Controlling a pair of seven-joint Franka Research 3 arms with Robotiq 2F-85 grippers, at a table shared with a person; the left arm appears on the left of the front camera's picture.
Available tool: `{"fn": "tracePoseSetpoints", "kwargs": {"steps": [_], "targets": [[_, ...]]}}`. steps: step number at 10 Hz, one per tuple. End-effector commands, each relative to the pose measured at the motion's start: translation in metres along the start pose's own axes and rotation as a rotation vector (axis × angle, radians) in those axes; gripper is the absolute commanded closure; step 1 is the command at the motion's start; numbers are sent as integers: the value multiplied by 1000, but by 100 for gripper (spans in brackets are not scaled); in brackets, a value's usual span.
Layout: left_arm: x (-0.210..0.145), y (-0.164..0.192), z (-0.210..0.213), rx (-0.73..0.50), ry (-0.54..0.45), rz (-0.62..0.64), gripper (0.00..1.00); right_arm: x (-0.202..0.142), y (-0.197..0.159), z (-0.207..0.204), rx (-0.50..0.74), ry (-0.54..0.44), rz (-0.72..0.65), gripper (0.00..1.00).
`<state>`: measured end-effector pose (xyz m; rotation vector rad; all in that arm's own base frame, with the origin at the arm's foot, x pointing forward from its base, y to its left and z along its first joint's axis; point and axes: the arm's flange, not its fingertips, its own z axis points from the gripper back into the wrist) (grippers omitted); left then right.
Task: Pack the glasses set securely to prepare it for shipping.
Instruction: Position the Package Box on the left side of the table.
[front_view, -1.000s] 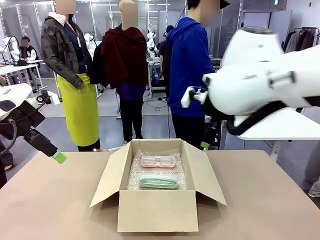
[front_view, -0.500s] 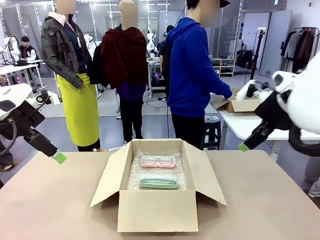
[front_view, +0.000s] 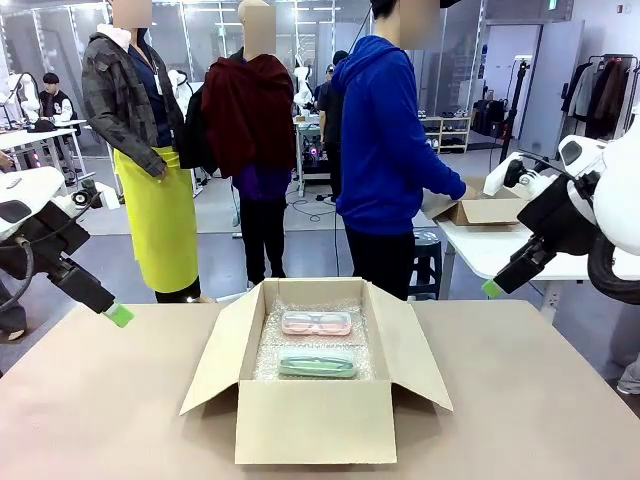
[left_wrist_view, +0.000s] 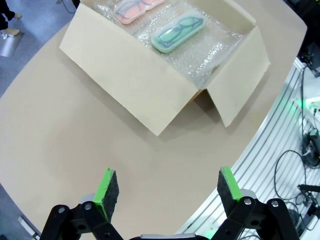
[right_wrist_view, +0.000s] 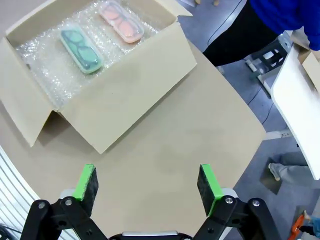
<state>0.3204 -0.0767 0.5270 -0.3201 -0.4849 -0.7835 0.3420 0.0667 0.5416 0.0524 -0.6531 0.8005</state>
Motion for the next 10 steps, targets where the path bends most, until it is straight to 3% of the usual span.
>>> {"fn": "tracePoseSetpoints", "kwargs": {"steps": [1, 3, 6, 8, 10], "targets": [[12, 21, 9, -33, -17, 79, 0, 1, 4, -1, -11, 3, -1, 0], [15, 53, 2, -168, -33, 238, 0, 1, 4, -1, -11, 3, -1, 0], [3, 91, -55, -263, -32, 438, 0, 1, 4, -1, -11, 3, -1, 0], [-7, 111, -102, -318, -110, 548, 0, 1, 4, -1, -11, 3, -1, 0], [-21, 125, -142, -386, -128, 654, 0, 1, 4, -1, -11, 3, -1, 0]]}}
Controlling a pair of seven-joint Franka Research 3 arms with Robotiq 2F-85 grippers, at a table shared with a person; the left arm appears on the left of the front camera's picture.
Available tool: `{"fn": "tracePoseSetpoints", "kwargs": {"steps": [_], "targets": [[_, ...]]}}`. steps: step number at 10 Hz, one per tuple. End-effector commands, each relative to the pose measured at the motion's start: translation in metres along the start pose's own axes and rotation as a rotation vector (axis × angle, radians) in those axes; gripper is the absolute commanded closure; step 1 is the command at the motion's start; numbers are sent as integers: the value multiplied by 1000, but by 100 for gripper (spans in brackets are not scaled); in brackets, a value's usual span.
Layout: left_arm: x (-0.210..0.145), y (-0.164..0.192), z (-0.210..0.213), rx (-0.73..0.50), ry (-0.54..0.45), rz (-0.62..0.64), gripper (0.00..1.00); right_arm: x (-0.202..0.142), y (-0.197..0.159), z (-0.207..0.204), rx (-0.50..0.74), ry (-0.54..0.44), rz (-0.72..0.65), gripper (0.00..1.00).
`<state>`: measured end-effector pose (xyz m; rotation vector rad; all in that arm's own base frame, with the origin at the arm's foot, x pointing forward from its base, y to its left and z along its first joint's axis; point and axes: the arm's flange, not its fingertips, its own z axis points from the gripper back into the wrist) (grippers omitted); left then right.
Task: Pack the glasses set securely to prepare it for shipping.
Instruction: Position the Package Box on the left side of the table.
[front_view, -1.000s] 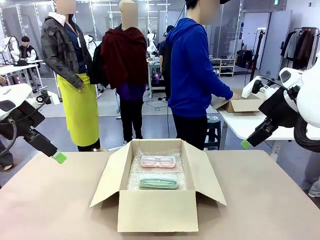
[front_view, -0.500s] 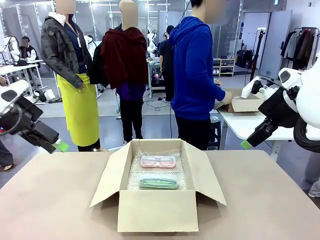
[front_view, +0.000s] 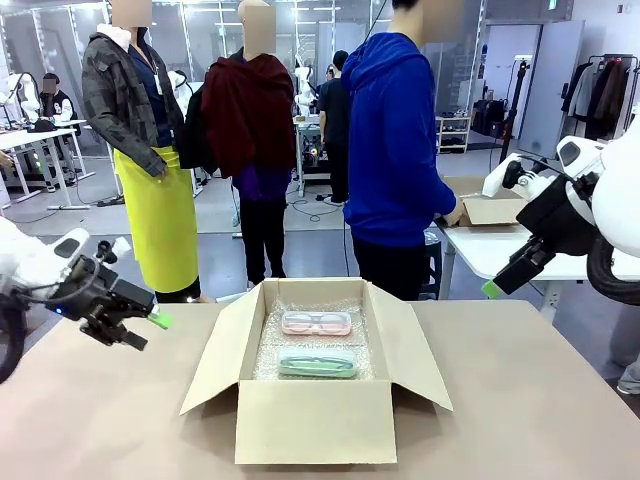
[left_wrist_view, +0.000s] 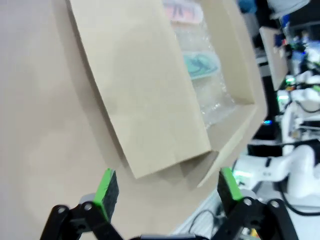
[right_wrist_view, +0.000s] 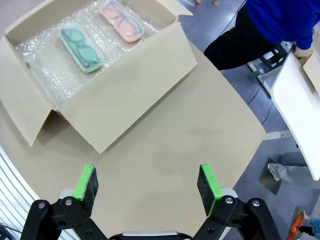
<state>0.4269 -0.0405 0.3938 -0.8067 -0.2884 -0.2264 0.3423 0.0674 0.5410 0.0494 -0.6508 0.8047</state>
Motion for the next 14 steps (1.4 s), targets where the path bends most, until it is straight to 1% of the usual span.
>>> {"fn": "tracePoseSetpoints", "kwargs": {"steps": [1, 3, 5, 6, 10, 11, 12, 14], "targets": [[11, 19, -23, -54, -47, 16, 0, 1, 3, 0, -11, 1, -5, 0], [14, 32, -45, -124, -58, 76, 0, 1, 3, 0, -11, 1, -5, 0], [23, 41, -62, -127, -75, 59, 0, 1, 3, 0, -11, 1, -5, 0], [9, 31, -50, -95, -50, 91, 0, 1, 3, 0, -11, 1, -5, 0], [9, 31, -50, -95, -50, 91, 0, 1, 3, 0, -11, 1, -5, 0], [14, 34, -54, -92, -58, 85, 0, 1, 3, 0, -11, 1, -5, 0], [22, 48, -63, -100, -109, 122, 0, 1, 3, 0, -11, 1, -5, 0], [21, 65, -75, -151, -106, 157, 0, 1, 3, 0, -11, 1, -5, 0]]}}
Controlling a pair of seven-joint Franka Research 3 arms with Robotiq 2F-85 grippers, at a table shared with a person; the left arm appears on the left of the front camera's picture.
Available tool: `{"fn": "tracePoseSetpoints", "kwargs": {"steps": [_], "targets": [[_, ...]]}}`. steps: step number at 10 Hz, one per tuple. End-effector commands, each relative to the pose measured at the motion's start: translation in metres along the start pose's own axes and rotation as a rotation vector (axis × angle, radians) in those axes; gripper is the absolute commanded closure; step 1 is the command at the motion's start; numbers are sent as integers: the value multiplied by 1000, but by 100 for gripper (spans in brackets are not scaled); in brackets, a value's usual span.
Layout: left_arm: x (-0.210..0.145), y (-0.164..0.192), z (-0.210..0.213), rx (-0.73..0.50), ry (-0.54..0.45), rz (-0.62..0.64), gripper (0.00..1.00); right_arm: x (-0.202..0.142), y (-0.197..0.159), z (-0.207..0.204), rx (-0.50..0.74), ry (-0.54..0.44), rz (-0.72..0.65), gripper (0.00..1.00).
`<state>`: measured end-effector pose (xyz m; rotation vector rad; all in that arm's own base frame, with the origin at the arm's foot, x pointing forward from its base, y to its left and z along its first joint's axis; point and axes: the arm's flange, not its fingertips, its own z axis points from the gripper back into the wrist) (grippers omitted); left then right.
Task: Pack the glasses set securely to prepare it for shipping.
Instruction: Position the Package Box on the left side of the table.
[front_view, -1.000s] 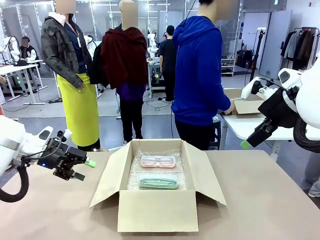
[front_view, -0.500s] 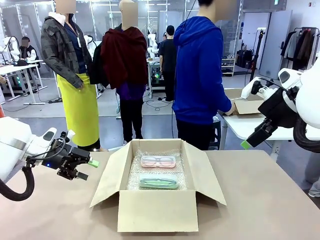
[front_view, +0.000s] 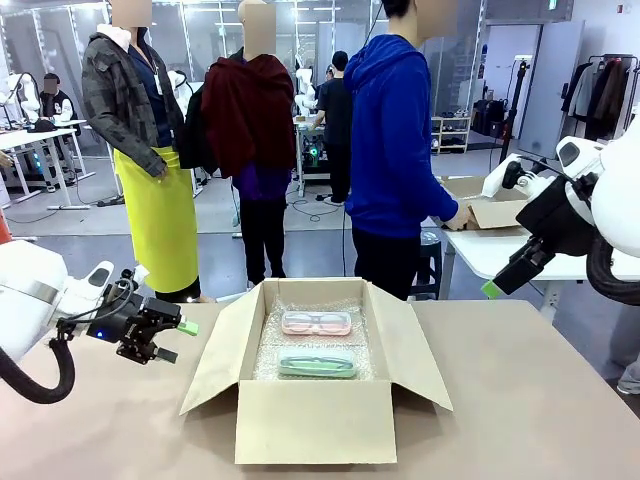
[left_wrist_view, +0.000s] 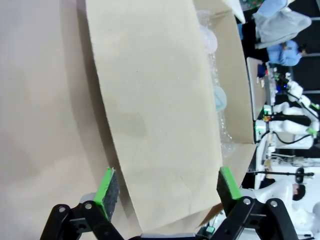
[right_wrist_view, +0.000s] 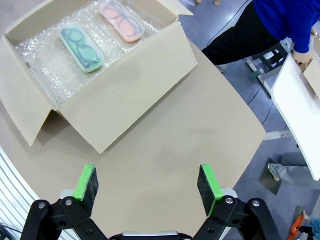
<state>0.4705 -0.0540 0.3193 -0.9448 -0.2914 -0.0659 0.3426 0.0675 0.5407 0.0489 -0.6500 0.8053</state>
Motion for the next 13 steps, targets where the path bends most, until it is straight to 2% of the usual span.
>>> {"fn": "tracePoseSetpoints", "kwargs": {"steps": [1, 4, 8, 13], "targets": [[9, 16, -11, -88, -43, 22, 0, 1, 3, 0, -11, 0, -6, 0], [19, 43, -24, -149, -102, 99, 0, 1, 3, 0, -11, 0, -6, 0], [18, 56, -41, -224, -77, 163, 0, 1, 3, 0, -11, 0, -6, 0], [10, 61, -54, -283, 34, 256, 0, 1, 3, 0, -11, 0, -6, 0]]}}
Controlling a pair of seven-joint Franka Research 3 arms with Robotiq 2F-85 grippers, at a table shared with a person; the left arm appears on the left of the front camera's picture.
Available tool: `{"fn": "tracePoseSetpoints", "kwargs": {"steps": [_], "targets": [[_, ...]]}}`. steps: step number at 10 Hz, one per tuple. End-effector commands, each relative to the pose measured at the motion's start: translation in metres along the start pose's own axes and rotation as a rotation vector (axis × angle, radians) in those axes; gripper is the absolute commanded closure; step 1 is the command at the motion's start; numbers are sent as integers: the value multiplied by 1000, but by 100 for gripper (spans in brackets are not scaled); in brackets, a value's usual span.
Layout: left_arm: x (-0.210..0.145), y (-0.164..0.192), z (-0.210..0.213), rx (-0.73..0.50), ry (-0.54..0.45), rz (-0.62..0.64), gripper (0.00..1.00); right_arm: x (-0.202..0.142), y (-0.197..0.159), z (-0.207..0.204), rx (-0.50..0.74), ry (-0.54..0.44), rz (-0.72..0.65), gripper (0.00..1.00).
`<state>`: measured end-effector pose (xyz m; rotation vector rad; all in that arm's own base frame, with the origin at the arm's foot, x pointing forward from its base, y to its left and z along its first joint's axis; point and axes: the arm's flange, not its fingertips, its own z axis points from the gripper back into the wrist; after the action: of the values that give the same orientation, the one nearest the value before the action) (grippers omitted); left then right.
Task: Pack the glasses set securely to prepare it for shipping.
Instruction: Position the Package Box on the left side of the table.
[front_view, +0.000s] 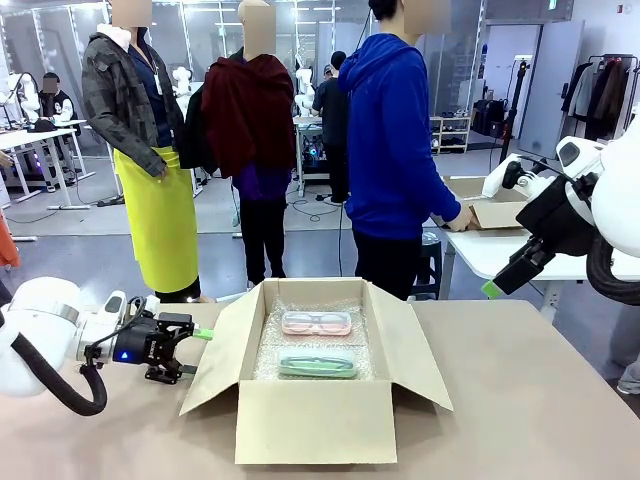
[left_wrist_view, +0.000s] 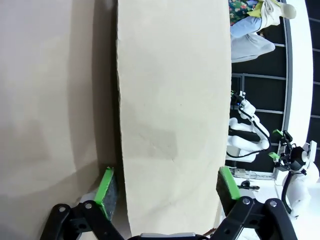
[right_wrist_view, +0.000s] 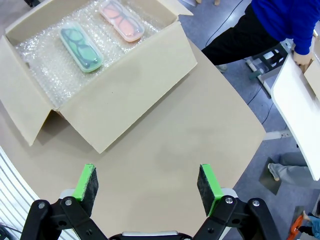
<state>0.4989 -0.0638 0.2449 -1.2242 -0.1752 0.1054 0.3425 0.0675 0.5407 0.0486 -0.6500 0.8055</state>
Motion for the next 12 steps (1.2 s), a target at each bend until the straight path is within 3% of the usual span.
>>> {"fn": "tracePoseSetpoints", "kwargs": {"steps": [1, 2, 3, 4, 5, 7, 8, 9, 12], "targets": [[5, -1, 4, -60, 53, 50, 0, 1, 3, 0, -11, 0, -6, 0], [5, -4, 6, -102, 77, 69, 15, 1, 3, 0, -11, 0, -6, 0], [5, -4, 6, -99, 79, 78, 56, 1, 3, 0, -11, 0, -6, 0], [6, -4, 8, -117, 92, 80, 71, 1, 3, 0, -11, 0, -6, 0], [8, -5, 14, -138, 98, 75, 100, 1, 3, 0, -11, 0, -6, 0], [7, -7, 30, -205, 129, 67, 100, 1, 3, 0, -11, 0, -6, 0], [6, -9, 31, -233, 149, 54, 93, 1, 3, 0, -11, 0, -6, 0], [5, -9, 30, -243, 171, 46, 100, 1, 3, 0, -11, 0, -6, 0], [7, -9, 27, -232, 191, 35, 100, 1, 3, 0, -11, 0, -6, 0]]}}
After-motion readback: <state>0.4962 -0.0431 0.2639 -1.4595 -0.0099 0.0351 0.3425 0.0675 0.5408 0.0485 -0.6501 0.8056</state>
